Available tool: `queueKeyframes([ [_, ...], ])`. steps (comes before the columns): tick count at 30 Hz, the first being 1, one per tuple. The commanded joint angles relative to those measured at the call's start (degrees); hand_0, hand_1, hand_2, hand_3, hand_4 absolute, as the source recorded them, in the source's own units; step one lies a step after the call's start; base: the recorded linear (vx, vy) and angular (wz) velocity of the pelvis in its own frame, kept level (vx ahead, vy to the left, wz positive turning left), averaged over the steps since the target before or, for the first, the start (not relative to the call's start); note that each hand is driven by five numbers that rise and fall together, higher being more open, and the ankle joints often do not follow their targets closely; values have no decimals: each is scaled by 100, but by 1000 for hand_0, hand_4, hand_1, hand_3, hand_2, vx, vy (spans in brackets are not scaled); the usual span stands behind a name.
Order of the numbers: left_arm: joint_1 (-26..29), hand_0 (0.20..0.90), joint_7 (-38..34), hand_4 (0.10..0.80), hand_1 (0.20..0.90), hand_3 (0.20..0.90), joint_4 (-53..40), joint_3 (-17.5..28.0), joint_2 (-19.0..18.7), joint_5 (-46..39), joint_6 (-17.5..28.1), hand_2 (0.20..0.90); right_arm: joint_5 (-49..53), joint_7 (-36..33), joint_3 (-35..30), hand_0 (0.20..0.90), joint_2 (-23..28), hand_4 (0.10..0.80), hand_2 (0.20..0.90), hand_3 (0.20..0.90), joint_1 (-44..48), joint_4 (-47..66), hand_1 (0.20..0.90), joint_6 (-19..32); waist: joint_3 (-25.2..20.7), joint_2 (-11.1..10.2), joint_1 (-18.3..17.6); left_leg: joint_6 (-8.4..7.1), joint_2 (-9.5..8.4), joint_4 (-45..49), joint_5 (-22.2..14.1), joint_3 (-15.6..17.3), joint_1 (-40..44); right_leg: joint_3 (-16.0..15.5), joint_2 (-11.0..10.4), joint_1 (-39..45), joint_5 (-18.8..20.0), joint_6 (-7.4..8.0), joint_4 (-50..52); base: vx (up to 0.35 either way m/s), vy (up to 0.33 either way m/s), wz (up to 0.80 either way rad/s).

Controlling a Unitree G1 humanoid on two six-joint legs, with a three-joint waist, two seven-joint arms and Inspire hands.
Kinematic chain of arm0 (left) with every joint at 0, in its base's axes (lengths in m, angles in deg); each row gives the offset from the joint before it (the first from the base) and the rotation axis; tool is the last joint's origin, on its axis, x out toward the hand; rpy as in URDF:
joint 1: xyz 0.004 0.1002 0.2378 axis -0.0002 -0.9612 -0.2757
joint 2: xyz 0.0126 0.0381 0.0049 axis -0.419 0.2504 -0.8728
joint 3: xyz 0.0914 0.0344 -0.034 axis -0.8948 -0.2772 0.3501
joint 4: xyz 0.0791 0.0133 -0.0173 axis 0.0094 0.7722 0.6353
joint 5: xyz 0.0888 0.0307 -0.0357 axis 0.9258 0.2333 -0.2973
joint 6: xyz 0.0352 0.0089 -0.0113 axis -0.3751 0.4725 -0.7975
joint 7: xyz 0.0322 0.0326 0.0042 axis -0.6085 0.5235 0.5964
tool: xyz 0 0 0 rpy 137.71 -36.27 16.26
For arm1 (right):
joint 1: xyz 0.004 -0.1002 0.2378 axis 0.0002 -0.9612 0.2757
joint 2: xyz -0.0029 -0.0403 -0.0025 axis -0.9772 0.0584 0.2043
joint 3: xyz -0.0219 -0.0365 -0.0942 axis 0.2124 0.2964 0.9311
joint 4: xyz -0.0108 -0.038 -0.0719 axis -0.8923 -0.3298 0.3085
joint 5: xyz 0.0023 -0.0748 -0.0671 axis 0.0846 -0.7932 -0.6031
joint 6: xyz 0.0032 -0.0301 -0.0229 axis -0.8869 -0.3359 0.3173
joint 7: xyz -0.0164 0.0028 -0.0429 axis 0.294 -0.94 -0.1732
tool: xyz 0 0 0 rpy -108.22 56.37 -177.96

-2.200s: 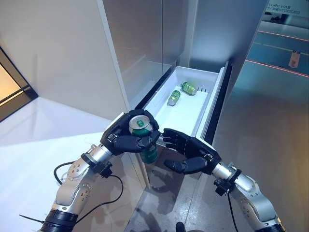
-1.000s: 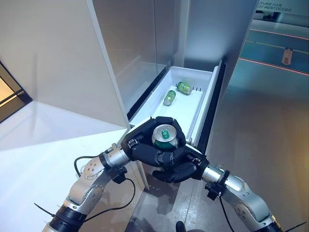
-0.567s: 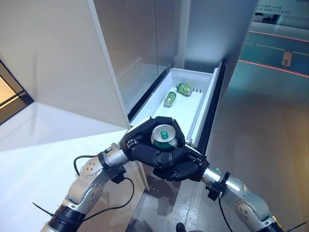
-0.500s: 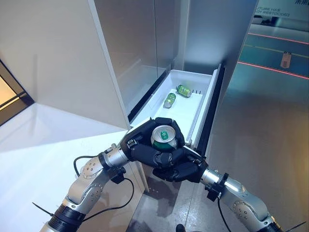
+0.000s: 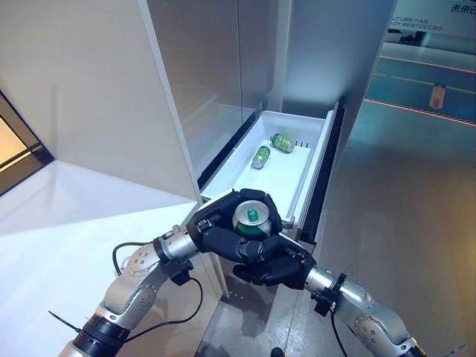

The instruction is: Put drinks into fridge and close the fridge

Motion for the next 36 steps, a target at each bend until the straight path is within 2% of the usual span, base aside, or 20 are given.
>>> queueKeyframes([
  [1, 1122, 300, 685, 100, 300, 200, -765, -736, 682, -732, 404, 300, -129, -454, -92, 900, -602, 800, 900, 900, 946, 238, 900, 440, -218, -63, 19, 194, -273, 62, -179, -190, -41, 151, 164, 233, -332, 321, 96, 0, 0, 0],
  [6, 1156, 300, 561, 100, 300, 200, -653, -853, 747, -606, 148, 300, -147, -623, -145, 900, -474, 800, 900, 900, 1316, 270, 900, 472, -229, -78, 43, 193, -271, 69, -187, -215, -30, 151, 175, 251, -345, 306, 105, 0, 0, 0],
  [14, 1097, 300, 567, 100, 300, 200, -550, -952, 801, -530, 23, 300, 20, -795, -167, 900, -364, 800, 900, 900, 1626, 359, 900, 365, -226, -101, 93, 214, -276, 87, -211, -234, -34, 130, 179, 273, -385, 284, 124, 0, 0, 0],
  [16, 1091, 300, 592, 100, 300, 200, -540, -1006, 812, -531, 46, 300, 157, -865, -141, 432, -370, 254, 432, 354, 1690, 311, 432, 330, -224, -104, 109, 216, -278, 92, -213, -240, -34, 121, 182, 277, -391, 276, 131, 0, 0, 0],
  [17, 1096, 300, 607, 100, 300, 200, -535, -1019, 813, -539, 49, 300, 183, -872, -136, 300, -378, 100, 300, 200, 1700, 286, 300, 333, -223, -106, 114, 217, -278, 93, -215, -239, -32, 113, 181, 283, -392, 275, 129, 0, 0, 0],
  [27, 1095, 300, 487, 100, 300, 200, -477, -1076, 964, -212, 179, 300, 123, -1044, -154, 300, -479, 100, 300, 200, 1759, 212, 300, 359, -227, -122, 136, 220, -281, 136, -247, -215, -30, 53, 161, 303, -389, 267, 108, 0, 0, 0],
  [36, 1177, 300, 56, 100, 300, 200, -458, -939, 802, 496, 697, 300, -131, -1208, -288, 300, -398, 100, 300, 200, 1883, 212, 300, 338, -221, -135, 165, 217, -274, 175, -256, -212, -56, 6, 165, 302, -431, 248, 141, 0, 0, 0],
])
